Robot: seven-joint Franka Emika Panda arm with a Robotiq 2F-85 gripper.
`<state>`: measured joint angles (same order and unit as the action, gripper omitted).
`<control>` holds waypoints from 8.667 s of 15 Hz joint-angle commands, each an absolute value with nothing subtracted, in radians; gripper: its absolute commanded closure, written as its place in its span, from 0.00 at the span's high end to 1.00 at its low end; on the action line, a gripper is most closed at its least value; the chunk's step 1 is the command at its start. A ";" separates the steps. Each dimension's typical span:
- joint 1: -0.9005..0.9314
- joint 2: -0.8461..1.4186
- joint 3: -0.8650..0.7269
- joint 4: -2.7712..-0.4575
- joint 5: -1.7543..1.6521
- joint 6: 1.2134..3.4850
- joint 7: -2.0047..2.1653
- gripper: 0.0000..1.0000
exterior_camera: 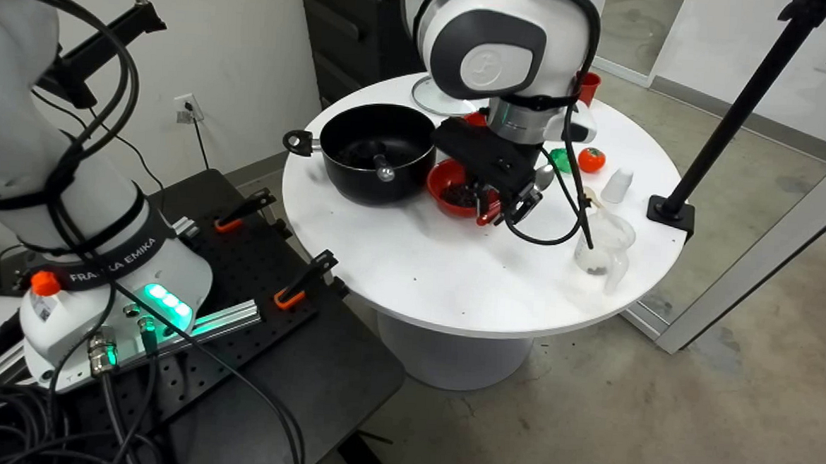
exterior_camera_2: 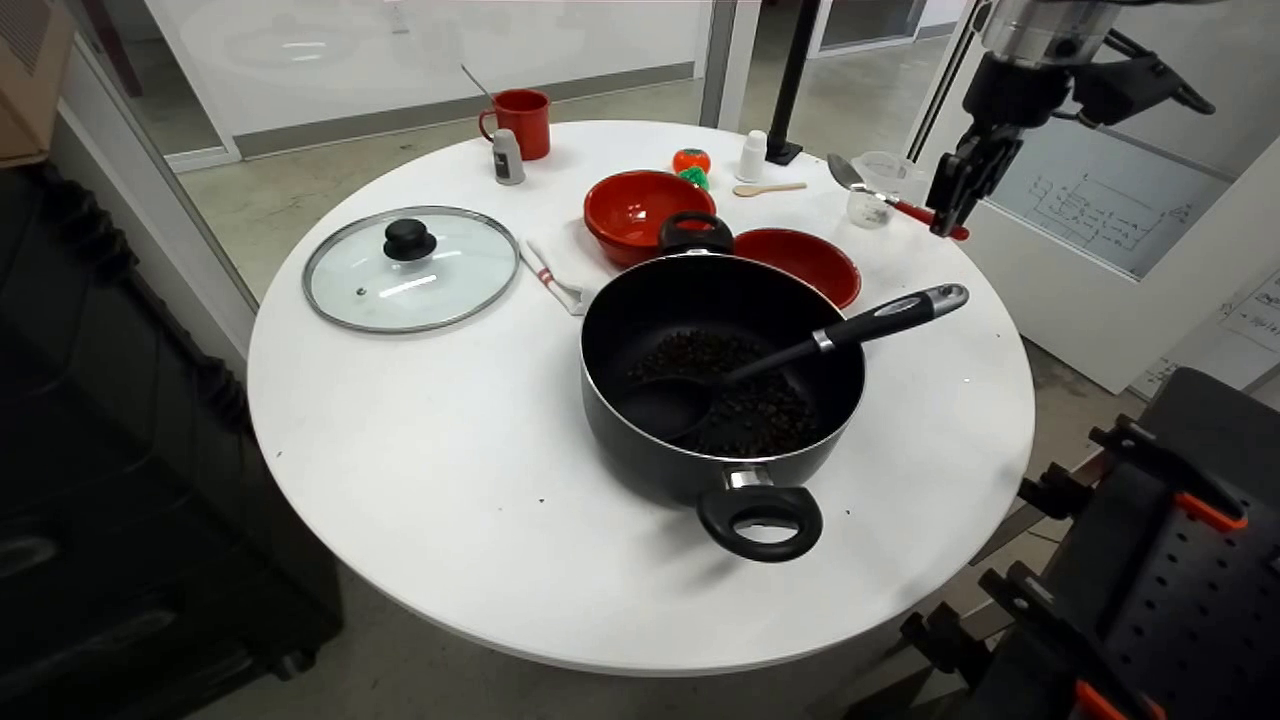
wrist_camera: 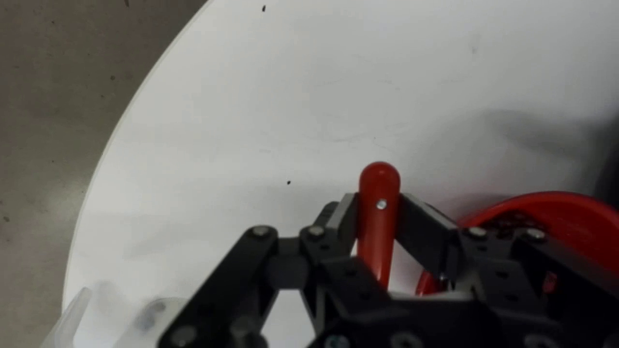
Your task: Use the spoon to scoop some beans from the red bowl and put them in the pot
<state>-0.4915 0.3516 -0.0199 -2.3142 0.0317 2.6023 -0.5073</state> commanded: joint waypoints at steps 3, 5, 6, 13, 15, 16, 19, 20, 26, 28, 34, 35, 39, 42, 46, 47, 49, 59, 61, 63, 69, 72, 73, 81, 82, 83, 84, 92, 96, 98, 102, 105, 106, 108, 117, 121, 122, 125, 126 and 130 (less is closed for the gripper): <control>-0.414 0.283 -0.050 -2.270 0.028 2.374 -0.586 0.06; -0.380 0.268 -0.064 -2.267 -0.002 2.324 -0.593 0.06; -0.363 0.263 -0.071 -2.267 -0.024 2.298 -0.597 0.06; -0.236 0.259 -0.112 -2.310 -0.273 2.276 -0.501 0.06; -0.209 0.255 -0.110 -2.329 -0.329 2.295 -0.469 0.06; -0.195 0.256 -0.109 -2.334 -0.355 2.299 -0.449 0.06; -0.149 0.267 -0.112 -2.341 -0.447 2.303 -0.363 0.06; -0.131 0.273 -0.118 -2.339 -0.493 2.307 -0.318 0.06; -0.076 0.299 -0.136 -2.338 -0.721 2.325 -0.105 0.06; -0.076 0.308 -0.135 -2.340 -0.775 2.338 -0.071 0.06; -0.080 0.366 -0.123 -2.325 -0.820 2.273 -0.069 0.06; -0.079 0.374 -0.123 -2.325 -0.827 2.269 -0.065 0.06; -0.066 0.386 -0.132 -2.331 -0.912 2.304 -0.010 0.06; -0.059 0.383 -0.131 -2.332 -1.010 2.319 0.068 0.06; -0.047 0.385 -0.119 -2.326 -1.100 2.314 0.161 0.06; -0.040 0.388 -0.118 -2.323 -1.124 2.305 0.187 0.06; -0.029 0.400 -0.115 -2.317 -1.172 2.284 0.236 0.06; -0.010 0.487 -0.068 -2.322 -1.386 2.219 0.441 0.06; -0.012 0.501 -0.061 -2.323 -1.405 2.214 0.454 0.06; -0.014 0.510 -0.060 -2.323 -1.428 2.209 0.473 0.06; -0.031 0.510 -0.060 -2.325 -1.520 2.190 0.546 0.06; -0.035 0.514 -0.059 -2.328 -1.584 2.185 0.599 0.06; -0.034 0.516 -0.058 -2.329 -1.614 2.180 0.625 0.06; -0.048 0.529 -0.028 -2.351 -1.702 2.114 0.710 0.06; -0.049 0.527 -0.024 -2.356 -1.697 2.108 0.702 0.06; -0.050 0.526 -0.021 -2.361 -1.701 2.102 0.705 0.06; -0.050 0.525 -0.018 -2.366 -1.698 2.097 0.701 0.06; -0.031 0.517 0.013 -2.414 -1.753 2.044 0.776 0.06; -0.021 0.514 0.038 -2.440 -1.791 2.002 0.837 0.06; -0.015 0.515 0.047 -2.449 -1.812 1.969 0.878 0.06; -0.012 0.515 0.058 -2.459 -1.829 1.909 0.927 0.06; -0.017 0.516 0.061 -2.457 -1.820 1.886 0.932 0.06; -0.018 0.517 0.062 -2.456 -1.811 1.880 0.922 0.06; -0.024 0.525 0.066 -2.446 -1.762 1.876 0.872 0.06; -0.028 0.518 0.066 -2.430 -1.610 1.895 0.709 0.06; -0.034 0.523 0.068 -2.411 -1.579 1.905 0.668 0.06; -0.040 0.522 0.072 -2.402 -1.542 1.914 0.626 0.06; -0.059 0.507 0.079 -2.365 -1.418 1.962 0.471 0.06; -0.062 0.502 0.079 -2.353 -1.378 1.977 0.425 0.06; -0.075 0.478 0.071 -2.293 -1.215 2.042 0.253 0.06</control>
